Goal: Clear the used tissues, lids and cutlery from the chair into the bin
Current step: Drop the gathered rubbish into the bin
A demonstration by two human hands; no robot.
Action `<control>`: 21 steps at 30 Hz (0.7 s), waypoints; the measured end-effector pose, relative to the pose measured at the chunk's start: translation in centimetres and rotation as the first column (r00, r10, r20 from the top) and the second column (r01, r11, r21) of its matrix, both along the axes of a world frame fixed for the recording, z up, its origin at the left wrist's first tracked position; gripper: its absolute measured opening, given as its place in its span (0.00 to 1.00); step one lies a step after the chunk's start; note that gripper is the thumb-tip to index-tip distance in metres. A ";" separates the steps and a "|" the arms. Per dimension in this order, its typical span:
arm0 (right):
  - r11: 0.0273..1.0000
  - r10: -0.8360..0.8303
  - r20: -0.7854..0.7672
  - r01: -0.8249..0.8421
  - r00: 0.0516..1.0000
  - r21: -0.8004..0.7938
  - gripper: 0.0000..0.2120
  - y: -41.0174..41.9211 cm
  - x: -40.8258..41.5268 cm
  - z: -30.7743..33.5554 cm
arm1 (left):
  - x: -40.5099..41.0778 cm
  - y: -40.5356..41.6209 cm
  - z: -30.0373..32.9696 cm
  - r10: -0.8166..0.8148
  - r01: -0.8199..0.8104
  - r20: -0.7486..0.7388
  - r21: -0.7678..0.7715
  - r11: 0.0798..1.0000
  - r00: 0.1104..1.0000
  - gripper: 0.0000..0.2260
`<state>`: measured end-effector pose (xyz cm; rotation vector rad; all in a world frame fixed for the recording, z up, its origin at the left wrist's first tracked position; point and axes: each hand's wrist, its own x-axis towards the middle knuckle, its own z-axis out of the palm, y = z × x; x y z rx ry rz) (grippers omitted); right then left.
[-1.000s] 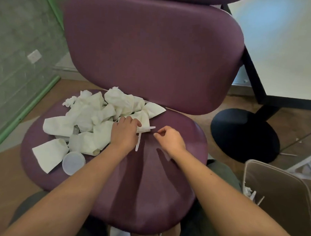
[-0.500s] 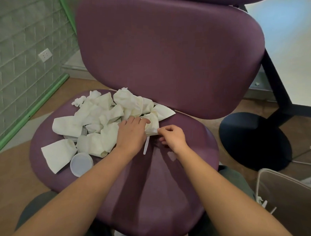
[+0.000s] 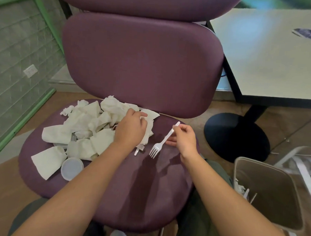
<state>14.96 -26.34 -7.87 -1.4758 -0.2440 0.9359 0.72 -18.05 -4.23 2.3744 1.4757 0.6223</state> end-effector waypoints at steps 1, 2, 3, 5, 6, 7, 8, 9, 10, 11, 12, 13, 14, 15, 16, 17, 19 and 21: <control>1.000 -0.022 0.012 0.022 1.000 -0.006 0.06 -0.7 0.4 0.2 | 0.5 -0.4 0.1 -0.022 0.024 0.043 -0.045 0.999 0.999 0.13; 0.999 -0.048 0.030 0.048 0.998 -0.015 0.07 -1.5 1.0 0.6 | 1.2 -0.8 0.2 -0.057 0.064 0.080 -0.080 0.995 0.995 0.13; 0.997 -0.072 0.047 0.073 0.996 -0.026 0.07 -2.3 1.5 0.8 | 1.9 -1.2 0.2 -0.095 0.108 0.111 -0.111 0.988 0.989 0.13; 0.992 -0.119 0.079 0.122 0.990 -0.040 0.08 -4.1 3.1 1.4 | 3.9 -2.1 0.2 -0.167 0.196 0.178 -0.157 0.968 0.970 0.12; 0.989 -0.136 0.094 0.140 0.986 -0.043 0.09 -4.9 3.9 1.7 | 4.8 -2.5 0.0 -0.195 0.233 0.213 -0.173 0.957 0.957 0.11; 0.986 -0.155 0.108 0.160 0.982 -0.038 0.09 -5.9 4.9 2.0 | 6.0 -3.1 -0.2 -0.215 0.268 0.252 -0.199 0.943 0.944 0.10; 0.984 -0.171 0.118 0.176 0.978 -0.031 0.10 -6.8 5.8 2.2 | 7.0 -3.7 -0.4 -0.223 0.297 0.301 -0.232 0.926 0.927 0.09; 0.980 -0.194 0.130 0.199 0.972 -0.026 0.11 -7.9 6.9 2.5 | 8.3 -4.5 -0.5 -0.225 0.327 0.347 -0.270 0.906 0.910 0.09; 0.974 -0.218 0.141 0.224 0.966 -0.025 0.10 -8.9 7.8 2.7 | 9.4 -5.2 -0.6 -0.231 0.357 0.383 -0.301 0.884 0.895 0.09; 0.966 -0.250 0.156 0.258 0.956 -0.030 0.09 -10.0 8.9 2.8 | 10.7 -6.2 -0.6 -0.244 0.385 0.399 -0.327 0.863 0.884 0.10; 0.956 -0.277 0.182 0.289 0.944 -0.045 0.08 -11.0 9.7 2.7 | 11.8 -7.1 -0.7 -0.262 0.409 0.402 -0.340 0.847 0.877 0.11; 0.944 -0.302 0.220 0.323 0.928 -0.066 0.07 -12.1 10.7 2.5 | 13.2 -8.1 -0.9 -0.290 0.435 0.397 -0.348 0.830 0.871 0.11; 0.934 -0.319 0.254 0.348 0.913 -0.078 0.06 -13.2 11.6 2.3 | 14.4 -9.2 -1.1 -0.319 0.461 0.390 -0.357 0.813 0.864 0.11; 0.926 -0.331 0.278 0.367 0.902 -0.088 0.06 -14.1 12.3 2.0 | 15.5 -10.1 -1.3 -0.344 0.482 0.379 -0.370 0.794 0.859 0.12; 0.917 -0.345 0.291 0.386 0.892 -0.098 0.06 -15.1 13.0 1.6 | 16.6 -11.2 -1.6 -0.370 0.504 0.369 -0.389 0.771 0.852 0.12; 0.908 -0.356 0.300 0.403 0.885 -0.111 0.06 -16.0 13.6 1.3 | 17.5 -12.2 -1.9 -0.393 0.518 0.355 -0.404 0.754 0.848 0.12; 0.892 -0.365 0.332 0.429 0.870 -0.144 0.05 -17.7 14.7 0.6 | 19.3 -14.1 -2.7 -0.432 0.547 0.343 -0.414 0.727 0.834 0.13; 0.878 -0.361 0.377 0.447 0.853 -0.170 0.05 -19.3 15.8 -0.3 | 20.9 -15.9 -3.4 -0.464 0.551 0.298 -0.406 0.730 0.834 0.13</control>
